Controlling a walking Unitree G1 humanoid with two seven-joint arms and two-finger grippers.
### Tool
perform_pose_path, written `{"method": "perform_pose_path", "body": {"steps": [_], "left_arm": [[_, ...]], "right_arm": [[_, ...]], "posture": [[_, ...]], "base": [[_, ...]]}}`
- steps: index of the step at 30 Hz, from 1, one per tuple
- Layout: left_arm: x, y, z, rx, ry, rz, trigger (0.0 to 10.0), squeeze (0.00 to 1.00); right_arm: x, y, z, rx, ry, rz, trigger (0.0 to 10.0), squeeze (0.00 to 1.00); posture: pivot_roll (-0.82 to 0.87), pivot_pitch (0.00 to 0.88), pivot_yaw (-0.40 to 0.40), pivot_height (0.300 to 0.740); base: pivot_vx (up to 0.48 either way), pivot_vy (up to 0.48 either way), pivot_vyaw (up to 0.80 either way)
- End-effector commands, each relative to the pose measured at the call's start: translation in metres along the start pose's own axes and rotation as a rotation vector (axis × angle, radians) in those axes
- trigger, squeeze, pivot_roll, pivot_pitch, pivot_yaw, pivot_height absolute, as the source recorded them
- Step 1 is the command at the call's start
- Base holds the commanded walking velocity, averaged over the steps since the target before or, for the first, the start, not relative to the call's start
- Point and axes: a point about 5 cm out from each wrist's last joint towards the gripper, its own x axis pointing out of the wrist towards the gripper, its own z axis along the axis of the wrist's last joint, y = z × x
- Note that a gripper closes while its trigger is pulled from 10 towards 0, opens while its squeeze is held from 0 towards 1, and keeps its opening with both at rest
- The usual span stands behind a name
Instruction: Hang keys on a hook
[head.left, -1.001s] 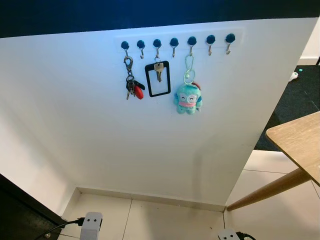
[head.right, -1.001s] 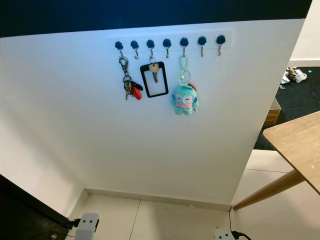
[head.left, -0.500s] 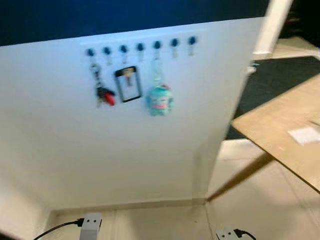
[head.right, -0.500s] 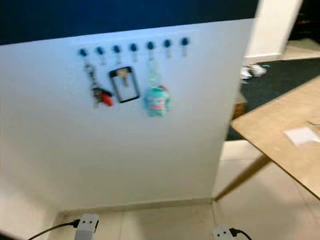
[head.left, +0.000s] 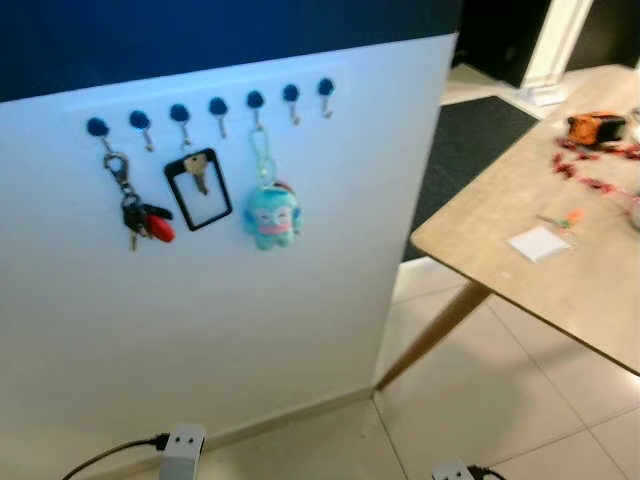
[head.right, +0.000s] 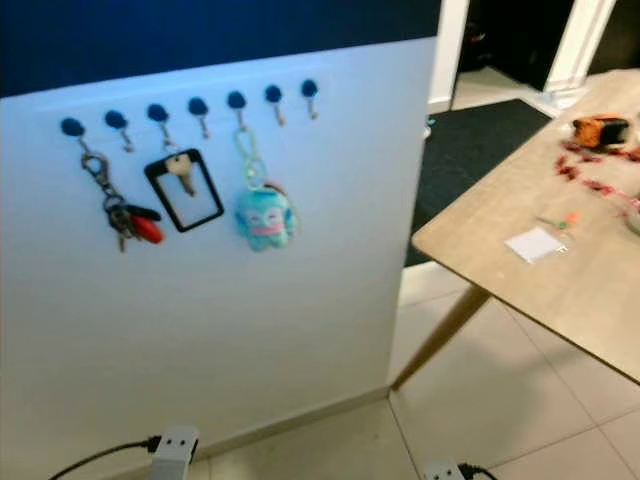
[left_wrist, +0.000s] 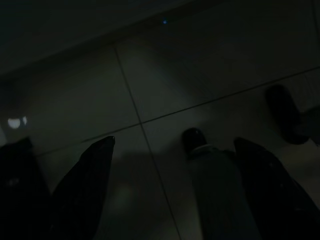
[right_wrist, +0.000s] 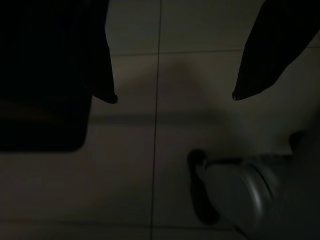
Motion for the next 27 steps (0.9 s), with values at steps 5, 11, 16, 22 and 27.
{"method": "perform_pose_path", "body": {"steps": [5,11,16,22,27], "left_arm": [[-0.0022,0.0069,-0.0054,-0.002,0.022,0.019,10.0,0.00],[-0.0028,0.0080,-0.0074,-0.002,0.028,0.023,10.0,0.00],[-0.0029,0.0081,-0.0081,-0.001,0.028,0.027,10.0,0.00],[-0.0026,0.0077,-0.0071,-0.001,0.025,0.025,10.0,0.00],[-0.0024,0.0068,-0.0068,-0.001,0.027,0.020,10.0,0.00]], "right_arm": [[-0.0002,-0.0003,-0.0013,0.000,-0.009,0.004,10.0,0.00],[-0.0002,-0.0007,-0.0019,-0.003,-0.006,0.005,10.0,0.00],[-0.0003,-0.0009,-0.0021,-0.013,-0.006,0.008,10.0,0.00],[-0.0003,-0.0011,-0.0010,-0.023,-0.013,0.014,10.0,0.00],[-0.0002,-0.0006,0.0006,-0.044,-0.020,0.021,10.0,0.00]], "posture": [[-0.12,0.017,0.104,0.740],[-0.12,0.015,0.101,0.740],[-0.12,0.012,0.097,0.740],[-0.12,0.009,0.095,0.740],[-0.12,0.011,0.096,0.740]], "base": [[0.000,0.000,-0.25],[0.000,0.000,-0.80],[0.000,0.000,-0.80],[0.000,0.000,-0.80],[0.000,0.000,-0.80]]}}
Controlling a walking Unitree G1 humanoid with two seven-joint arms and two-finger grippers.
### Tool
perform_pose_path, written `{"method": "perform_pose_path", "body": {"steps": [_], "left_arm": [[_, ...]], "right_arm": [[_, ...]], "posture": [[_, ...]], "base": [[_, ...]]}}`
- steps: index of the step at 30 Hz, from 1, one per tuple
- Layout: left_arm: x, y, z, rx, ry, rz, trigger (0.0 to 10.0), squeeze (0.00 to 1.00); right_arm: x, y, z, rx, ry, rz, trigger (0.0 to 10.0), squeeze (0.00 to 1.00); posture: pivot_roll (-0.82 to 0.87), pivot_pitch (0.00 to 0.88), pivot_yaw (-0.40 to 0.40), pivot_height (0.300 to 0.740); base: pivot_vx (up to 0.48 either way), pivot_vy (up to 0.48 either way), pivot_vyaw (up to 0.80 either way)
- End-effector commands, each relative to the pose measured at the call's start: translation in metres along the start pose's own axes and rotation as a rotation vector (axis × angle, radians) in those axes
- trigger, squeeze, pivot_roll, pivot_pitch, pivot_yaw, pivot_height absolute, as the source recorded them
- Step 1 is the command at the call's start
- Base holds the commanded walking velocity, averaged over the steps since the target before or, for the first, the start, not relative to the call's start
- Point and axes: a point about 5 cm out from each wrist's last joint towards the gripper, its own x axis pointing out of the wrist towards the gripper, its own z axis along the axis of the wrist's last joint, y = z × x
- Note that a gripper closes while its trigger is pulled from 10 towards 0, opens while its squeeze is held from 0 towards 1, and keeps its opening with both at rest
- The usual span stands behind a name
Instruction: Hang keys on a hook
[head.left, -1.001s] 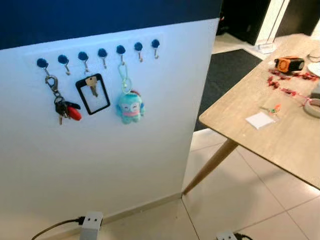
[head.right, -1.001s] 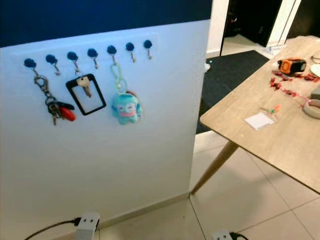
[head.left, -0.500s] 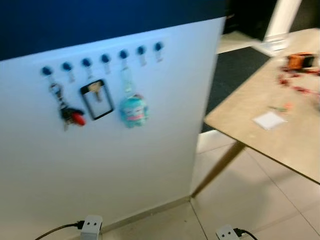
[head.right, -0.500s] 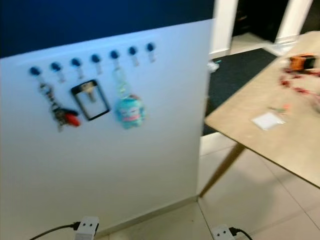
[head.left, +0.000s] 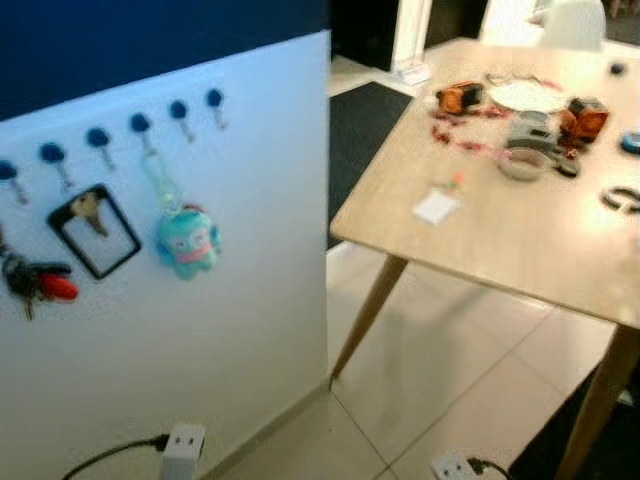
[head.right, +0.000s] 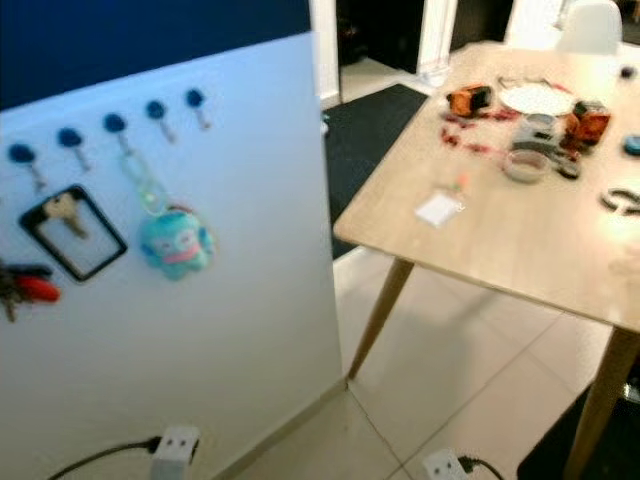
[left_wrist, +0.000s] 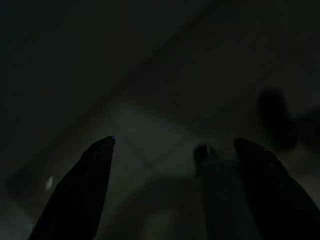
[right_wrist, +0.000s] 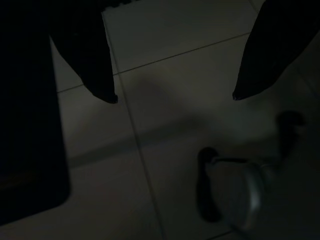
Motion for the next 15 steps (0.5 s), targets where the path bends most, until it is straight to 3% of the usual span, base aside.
{"method": "perform_pose_path", "body": {"steps": [1,15], "left_arm": [[-0.0045,0.0037,-0.0210,-0.015,0.065,0.012,10.0,0.00],[-0.0055,0.0032,-0.0247,-0.014,0.069,0.004,10.0,0.00]], "right_arm": [[0.0004,0.0072,0.0023,-0.008,-0.014,0.020,10.0,0.00],[0.0004,0.0112,0.0001,-0.018,-0.012,0.035,10.0,0.00]], "posture": [[-0.12,0.011,0.096,0.740],[-0.12,0.025,0.103,0.740]], "base": [[0.000,0.000,-0.80],[0.000,0.000,-0.80]]}}
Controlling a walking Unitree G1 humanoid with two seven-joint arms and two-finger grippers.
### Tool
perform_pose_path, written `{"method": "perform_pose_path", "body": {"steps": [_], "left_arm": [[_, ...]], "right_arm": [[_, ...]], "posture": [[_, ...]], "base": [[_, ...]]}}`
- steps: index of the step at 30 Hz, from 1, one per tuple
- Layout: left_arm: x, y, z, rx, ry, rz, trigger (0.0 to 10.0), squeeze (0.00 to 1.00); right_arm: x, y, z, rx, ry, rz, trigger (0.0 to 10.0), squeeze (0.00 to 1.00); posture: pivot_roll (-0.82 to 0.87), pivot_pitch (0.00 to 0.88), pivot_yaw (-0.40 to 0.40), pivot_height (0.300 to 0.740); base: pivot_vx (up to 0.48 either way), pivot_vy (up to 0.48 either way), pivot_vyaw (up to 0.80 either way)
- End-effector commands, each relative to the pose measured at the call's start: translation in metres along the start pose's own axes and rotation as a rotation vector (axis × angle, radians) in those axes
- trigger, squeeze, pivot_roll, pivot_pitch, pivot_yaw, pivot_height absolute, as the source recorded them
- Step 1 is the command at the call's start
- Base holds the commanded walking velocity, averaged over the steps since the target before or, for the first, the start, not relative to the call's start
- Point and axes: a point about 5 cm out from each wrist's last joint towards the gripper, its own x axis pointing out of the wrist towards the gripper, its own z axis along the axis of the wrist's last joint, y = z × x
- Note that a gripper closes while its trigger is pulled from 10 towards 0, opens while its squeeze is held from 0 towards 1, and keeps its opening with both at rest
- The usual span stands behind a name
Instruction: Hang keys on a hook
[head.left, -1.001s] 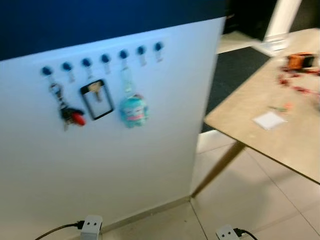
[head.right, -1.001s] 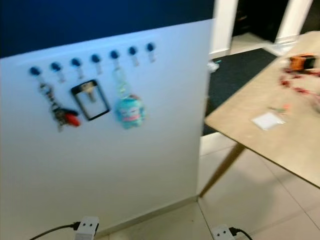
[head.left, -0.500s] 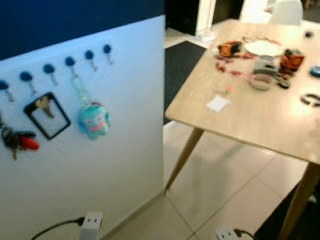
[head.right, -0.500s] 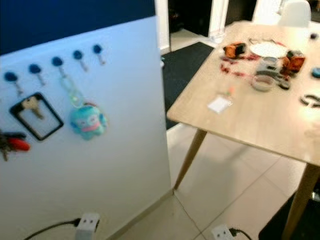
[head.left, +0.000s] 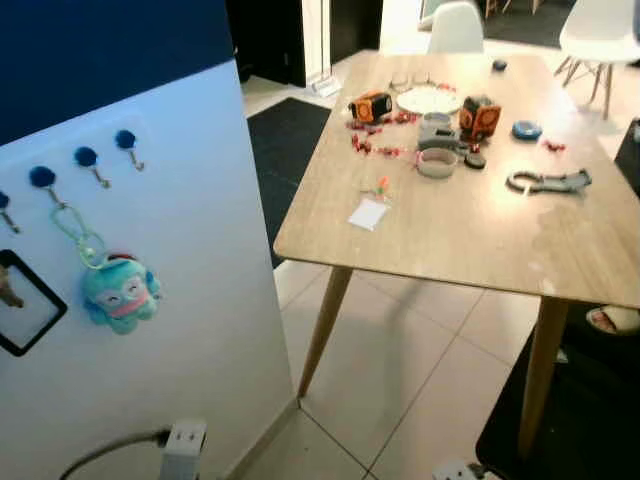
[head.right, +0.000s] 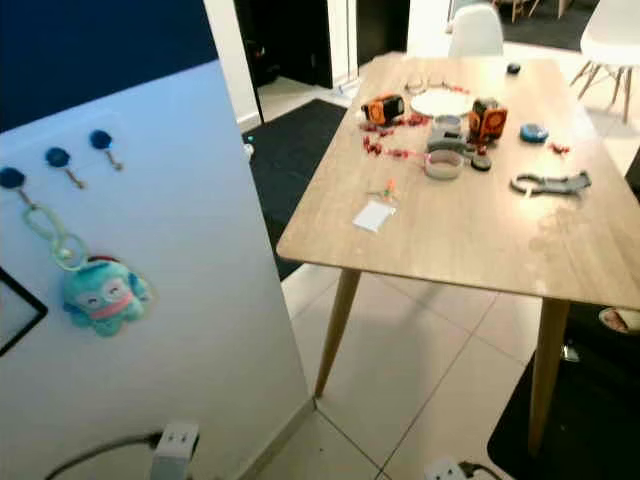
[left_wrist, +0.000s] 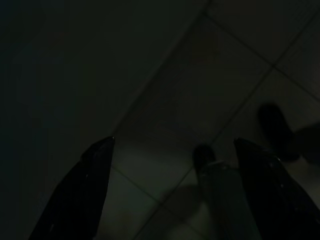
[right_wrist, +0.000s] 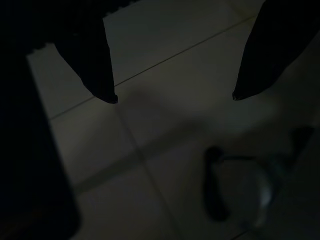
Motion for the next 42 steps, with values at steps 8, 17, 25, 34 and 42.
{"method": "perform_pose_path", "body": {"steps": [8,17,25,34,42], "left_arm": [[-0.0025,0.0030,-0.0120,-0.008,0.045,0.007,10.0,0.00],[-0.0024,0.0026,-0.0116,-0.006,0.044,0.004,10.0,0.00],[-0.0026,0.0024,-0.0127,-0.001,0.047,0.003,10.0,0.00],[-0.0024,0.0013,-0.0126,0.013,0.048,-0.004,10.0,0.00],[-0.0021,-0.0002,-0.0126,0.007,0.048,-0.010,10.0,0.00]], "right_arm": [[0.0001,0.0125,-0.0051,-0.003,0.012,0.037,10.0,0.00],[0.0002,0.0136,-0.0044,-0.009,0.010,0.042,10.0,0.00],[0.0002,0.0146,-0.0045,-0.007,0.008,0.046,10.0,0.00],[0.0003,0.0141,-0.0025,-0.013,-0.004,0.045,10.0,0.00],[0.0002,0.0116,-0.0017,-0.023,-0.007,0.043,10.0,0.00]], "posture": [[-0.12,0.023,0.105,0.740],[-0.12,0.023,0.105,0.740],[-0.12,0.028,0.105,0.740],[-0.13,0.028,0.102,0.740],[-0.13,0.022,0.099,0.740]], "base": [[0.000,0.000,-0.80],[0.000,0.000,-0.80],[0.000,0.000,-0.80],[0.000,-0.098,0.00],[0.000,-0.469,0.00]]}}
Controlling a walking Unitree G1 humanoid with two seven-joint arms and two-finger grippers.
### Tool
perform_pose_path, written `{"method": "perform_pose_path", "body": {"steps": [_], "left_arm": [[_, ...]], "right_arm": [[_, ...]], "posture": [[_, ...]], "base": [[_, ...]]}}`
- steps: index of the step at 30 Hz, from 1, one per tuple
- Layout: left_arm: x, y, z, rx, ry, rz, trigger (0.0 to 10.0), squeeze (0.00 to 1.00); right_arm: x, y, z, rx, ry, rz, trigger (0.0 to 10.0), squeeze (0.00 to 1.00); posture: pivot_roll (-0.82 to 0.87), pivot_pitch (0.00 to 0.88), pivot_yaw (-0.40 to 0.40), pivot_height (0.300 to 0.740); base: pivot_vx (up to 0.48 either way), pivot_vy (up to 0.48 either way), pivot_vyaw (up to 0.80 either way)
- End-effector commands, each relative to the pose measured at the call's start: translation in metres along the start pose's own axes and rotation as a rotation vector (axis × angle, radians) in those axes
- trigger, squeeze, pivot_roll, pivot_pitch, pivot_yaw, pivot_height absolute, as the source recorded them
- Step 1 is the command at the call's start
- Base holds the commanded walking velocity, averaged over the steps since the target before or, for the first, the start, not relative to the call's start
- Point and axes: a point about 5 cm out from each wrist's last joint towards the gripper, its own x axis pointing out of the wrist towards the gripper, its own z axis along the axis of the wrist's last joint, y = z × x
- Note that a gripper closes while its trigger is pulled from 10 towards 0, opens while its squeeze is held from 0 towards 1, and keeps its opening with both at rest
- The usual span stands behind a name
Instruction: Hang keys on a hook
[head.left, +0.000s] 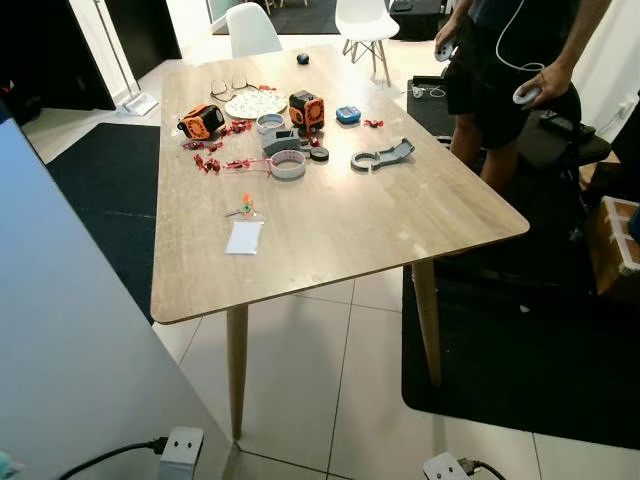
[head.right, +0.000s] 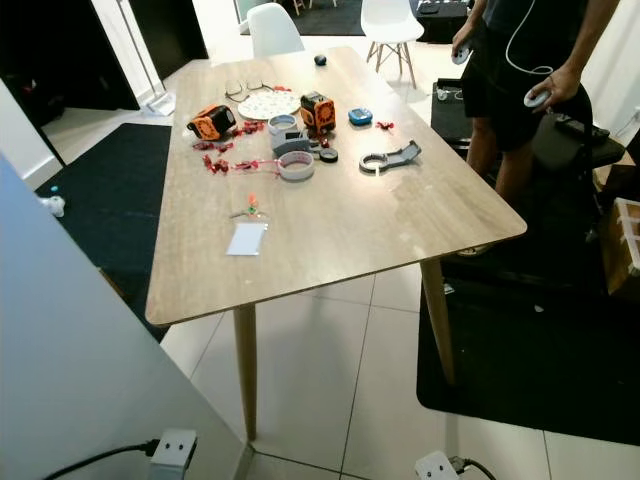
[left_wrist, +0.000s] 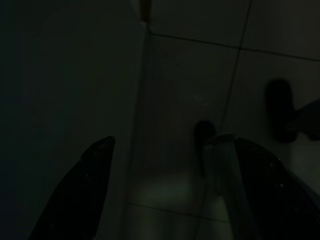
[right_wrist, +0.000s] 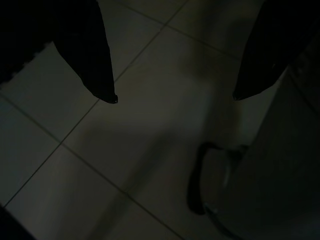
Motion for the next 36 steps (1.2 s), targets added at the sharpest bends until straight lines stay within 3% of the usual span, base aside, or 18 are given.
{"method": "perform_pose_path", "body": {"steps": [1,4,24,31,32,36], "left_arm": [[-0.001,0.001,-0.006,0.004,0.023,0.001,10.0,0.00],[-0.001,0.000,-0.006,0.002,0.024,-0.003,10.0,0.00],[0.000,0.005,0.010,-0.024,-0.042,0.018,10.0,0.00],[-0.001,0.016,0.032,-0.043,-0.147,0.033,10.0,0.00],[-0.003,0.024,0.049,-0.057,-0.225,0.048,10.0,0.00],[-0.008,0.037,0.066,-0.063,-0.298,0.079,10.0,0.00]], "right_arm": [[0.000,0.000,0.000,-0.015,-0.005,0.002,10.0,0.00],[0.000,-0.001,0.001,-0.019,-0.007,0.001,10.0,0.00],[0.000,-0.003,0.004,-0.028,-0.018,-0.002,10.0,0.00],[0.000,-0.006,0.005,-0.023,-0.022,-0.020,10.0,0.00],[0.000,-0.008,0.005,-0.025,-0.024,-0.025,10.0,0.00],[-0.001,-0.009,0.006,-0.027,-0.026,-0.028,10.0,0.00]], "posture": [[-0.13,0.022,0.099,0.740],[-0.13,0.019,0.098,0.740],[-0.13,0.022,0.099,0.740],[-0.13,0.028,0.099,0.740],[-0.13,0.028,0.099,0.740],[-0.13,0.028,0.099,0.740]], "base": [[0.000,-0.469,0.00],[0.000,-0.467,0.00],[0.000,0.000,0.00],[0.000,0.000,0.00],[0.000,0.000,0.00],[0.000,0.000,0.00]]}}
